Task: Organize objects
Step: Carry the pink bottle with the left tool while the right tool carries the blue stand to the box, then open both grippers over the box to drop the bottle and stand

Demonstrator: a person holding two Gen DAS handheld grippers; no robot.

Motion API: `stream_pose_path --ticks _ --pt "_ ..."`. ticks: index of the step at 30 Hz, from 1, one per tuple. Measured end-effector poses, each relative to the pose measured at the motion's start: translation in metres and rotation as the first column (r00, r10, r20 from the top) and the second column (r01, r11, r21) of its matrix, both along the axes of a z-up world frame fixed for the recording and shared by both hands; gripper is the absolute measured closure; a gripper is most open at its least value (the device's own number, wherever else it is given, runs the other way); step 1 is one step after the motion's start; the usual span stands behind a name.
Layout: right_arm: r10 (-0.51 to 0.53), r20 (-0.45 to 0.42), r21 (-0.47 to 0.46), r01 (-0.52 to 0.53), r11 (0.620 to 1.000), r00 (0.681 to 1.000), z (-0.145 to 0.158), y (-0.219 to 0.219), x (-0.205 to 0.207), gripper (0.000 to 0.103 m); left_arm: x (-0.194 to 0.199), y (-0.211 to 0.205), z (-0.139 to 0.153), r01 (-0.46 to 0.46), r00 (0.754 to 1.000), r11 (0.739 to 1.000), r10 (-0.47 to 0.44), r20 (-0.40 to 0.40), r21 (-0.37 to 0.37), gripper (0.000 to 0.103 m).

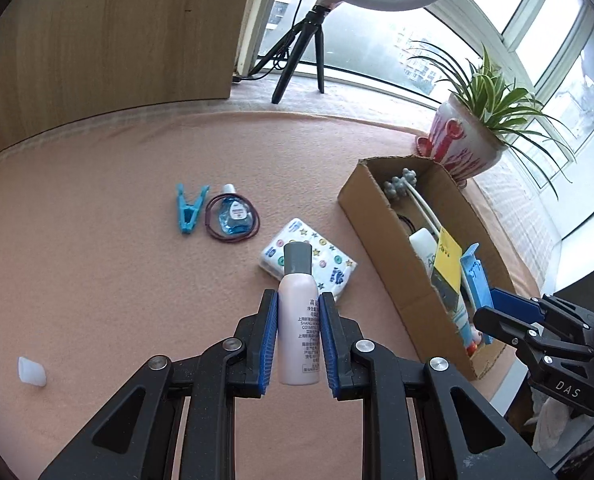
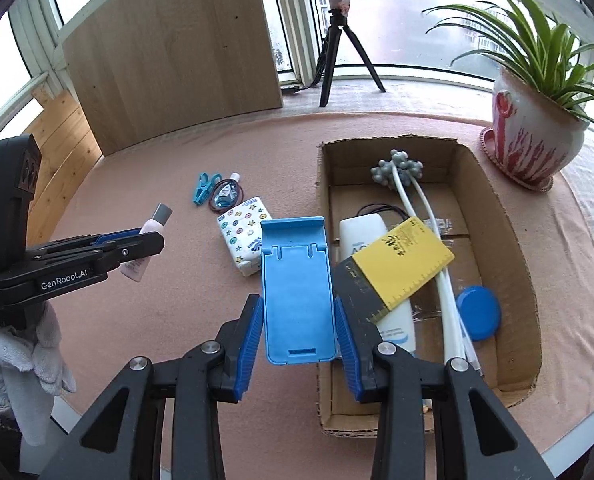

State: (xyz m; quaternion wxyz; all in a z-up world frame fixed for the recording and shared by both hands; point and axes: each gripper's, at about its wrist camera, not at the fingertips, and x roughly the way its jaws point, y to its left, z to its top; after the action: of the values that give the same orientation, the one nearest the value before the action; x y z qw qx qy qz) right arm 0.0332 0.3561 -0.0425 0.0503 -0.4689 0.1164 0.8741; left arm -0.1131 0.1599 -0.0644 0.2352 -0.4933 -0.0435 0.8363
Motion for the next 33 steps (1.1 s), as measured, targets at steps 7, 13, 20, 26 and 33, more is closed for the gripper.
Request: stream_pose_path --ticks 7,13,20,26,33 --pt "-0.103 0.001 0.019 0.103 0.995 0.995 0.001 0.053 0.021 0.07 -0.018 0.068 0.008 0.079 0.997 0.997 -0.079 -0.02 0.01 0.081" --pt "-0.147 0.007 0.02 0.147 0.989 0.989 -0.004 0.084 0.03 0.07 -0.033 0.114 0.009 0.117 0.993 0.993 -0.117 -0.024 0.009 0.081" --pt "-0.165 0.006 0.011 0.165 0.986 0.986 -0.007 0.102 0.035 0.07 -0.043 0.151 0.003 0.144 0.989 0.99 -0.144 -0.023 -0.009 0.081" --pt "-0.167 0.003 0.008 0.167 0.986 0.986 -0.008 0.107 0.036 0.07 -0.045 0.167 0.0 0.162 0.987 0.987 -0.162 -0.021 -0.021 0.081" --pt "-0.144 -0.009 -0.014 0.143 0.99 0.99 -0.007 0.105 0.037 0.036 -0.043 0.16 0.005 0.15 0.988 0.989 -0.15 -0.042 -0.007 0.023"
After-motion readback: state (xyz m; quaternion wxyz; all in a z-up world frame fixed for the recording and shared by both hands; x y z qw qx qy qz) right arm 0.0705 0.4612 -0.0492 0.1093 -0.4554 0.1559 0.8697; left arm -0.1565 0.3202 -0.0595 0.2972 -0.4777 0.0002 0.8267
